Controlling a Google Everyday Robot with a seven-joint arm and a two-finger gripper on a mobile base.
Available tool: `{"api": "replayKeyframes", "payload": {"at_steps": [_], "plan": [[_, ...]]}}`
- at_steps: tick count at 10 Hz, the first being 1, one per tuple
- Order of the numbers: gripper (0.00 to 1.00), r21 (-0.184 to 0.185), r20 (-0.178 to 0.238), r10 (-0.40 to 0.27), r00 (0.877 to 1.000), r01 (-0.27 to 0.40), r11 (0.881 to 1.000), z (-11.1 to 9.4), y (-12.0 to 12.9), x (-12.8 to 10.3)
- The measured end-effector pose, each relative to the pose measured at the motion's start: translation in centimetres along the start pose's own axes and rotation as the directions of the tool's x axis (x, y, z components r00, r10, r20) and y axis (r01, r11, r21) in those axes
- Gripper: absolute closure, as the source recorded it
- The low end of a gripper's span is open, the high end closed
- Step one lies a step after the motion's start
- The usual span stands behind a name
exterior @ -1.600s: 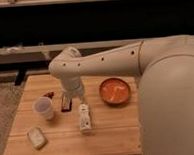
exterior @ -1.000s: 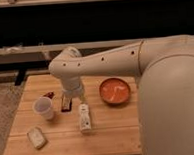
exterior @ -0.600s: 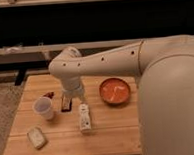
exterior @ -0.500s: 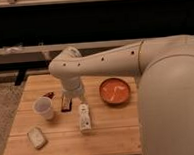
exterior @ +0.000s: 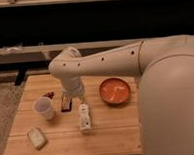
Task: Pick up the ceramic cup
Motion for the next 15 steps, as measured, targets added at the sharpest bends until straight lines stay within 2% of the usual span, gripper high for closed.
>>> {"api": "replayKeyframes", "payload": {"at_steps": [10,11,13,15], "plan": [[0.35,0.003,0.007,-0.008,1.000,0.008,1.000,0.0,0.1,0.0],[0.35,0.003,0.020,-0.025,0.999,0.025,1.000,-0.1,0.7,-0.2],[0.35,-0.006,0.041,-0.067,0.997,0.068,0.998,-0.3,3.5,-1.0],[0.35,-0.025,0.060,-0.109,0.992,0.110,0.994,-0.5,7.9,-2.5]]}}
